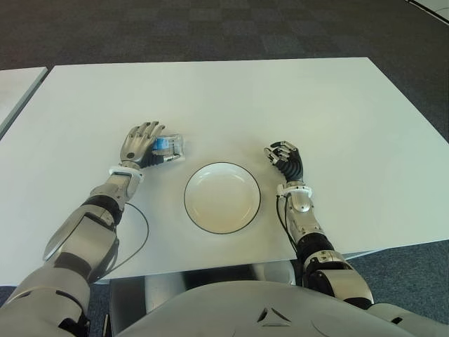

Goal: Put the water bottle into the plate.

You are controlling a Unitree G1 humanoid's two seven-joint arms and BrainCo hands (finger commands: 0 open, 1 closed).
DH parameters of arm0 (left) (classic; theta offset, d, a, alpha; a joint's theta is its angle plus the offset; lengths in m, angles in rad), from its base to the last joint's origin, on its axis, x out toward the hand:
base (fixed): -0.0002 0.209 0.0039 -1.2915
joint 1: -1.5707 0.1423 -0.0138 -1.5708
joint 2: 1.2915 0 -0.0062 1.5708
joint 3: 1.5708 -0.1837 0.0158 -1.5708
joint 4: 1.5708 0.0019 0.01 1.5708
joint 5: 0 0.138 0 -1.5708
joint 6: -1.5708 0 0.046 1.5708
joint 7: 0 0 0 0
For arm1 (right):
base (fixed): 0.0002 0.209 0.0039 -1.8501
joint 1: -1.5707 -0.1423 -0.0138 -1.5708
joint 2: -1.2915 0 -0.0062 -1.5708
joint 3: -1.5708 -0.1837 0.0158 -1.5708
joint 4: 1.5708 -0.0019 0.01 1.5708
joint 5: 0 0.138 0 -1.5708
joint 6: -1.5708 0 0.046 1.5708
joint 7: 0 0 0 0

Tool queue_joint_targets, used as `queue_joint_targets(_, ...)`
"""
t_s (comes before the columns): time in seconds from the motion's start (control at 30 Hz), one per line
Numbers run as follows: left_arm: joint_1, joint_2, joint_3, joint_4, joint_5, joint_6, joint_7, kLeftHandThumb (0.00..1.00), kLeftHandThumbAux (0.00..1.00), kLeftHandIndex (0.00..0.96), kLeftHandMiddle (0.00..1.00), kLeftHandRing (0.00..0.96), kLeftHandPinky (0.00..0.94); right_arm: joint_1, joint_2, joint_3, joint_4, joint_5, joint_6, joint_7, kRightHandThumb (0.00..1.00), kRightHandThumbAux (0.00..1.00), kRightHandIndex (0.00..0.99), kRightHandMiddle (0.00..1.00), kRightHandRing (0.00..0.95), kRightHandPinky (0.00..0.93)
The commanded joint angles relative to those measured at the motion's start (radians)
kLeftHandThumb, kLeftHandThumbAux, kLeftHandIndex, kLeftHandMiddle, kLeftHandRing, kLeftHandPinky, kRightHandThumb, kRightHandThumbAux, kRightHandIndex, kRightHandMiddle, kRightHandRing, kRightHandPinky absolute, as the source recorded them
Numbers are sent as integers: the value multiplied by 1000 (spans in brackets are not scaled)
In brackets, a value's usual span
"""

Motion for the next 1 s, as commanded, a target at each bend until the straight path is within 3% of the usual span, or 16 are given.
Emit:
queue_joint_targets(0.03,14,-45,-32,46,-2,18,-92,539,197,0,0,0,0,81,6,0,86,8,97,4,706,725,435,668,661,658)
queue_joint_targets(0.3,1,-59,-46,68,-23,41,-188,576,265,0,0,0,5,83,5,-1,85,11,94,9,707,726,435,668,662,661)
queue_joint_targets(0.5,-18,-69,-51,69,-42,82,-292,615,322,21,17,3,79,85,6,-3,85,13,90,8,707,726,435,667,661,661)
queue_joint_targets(0.7,-50,-71,-65,66,-45,132,-402,682,355,138,147,167,289,87,6,-3,82,15,93,13,707,725,435,668,661,658)
queue_joint_targets(0.83,-55,-74,-50,59,-65,149,-438,713,365,218,211,237,347,88,5,-3,81,15,92,16,707,725,435,668,662,662)
queue_joint_targets(0.93,-50,-78,-36,61,-84,161,-450,743,386,306,315,331,411,88,4,-3,81,14,90,16,707,725,435,666,661,658)
queue_joint_targets(1.0,-46,-78,-35,60,-90,163,-450,771,415,379,435,460,510,88,3,-3,81,14,89,16,707,725,435,665,660,658)
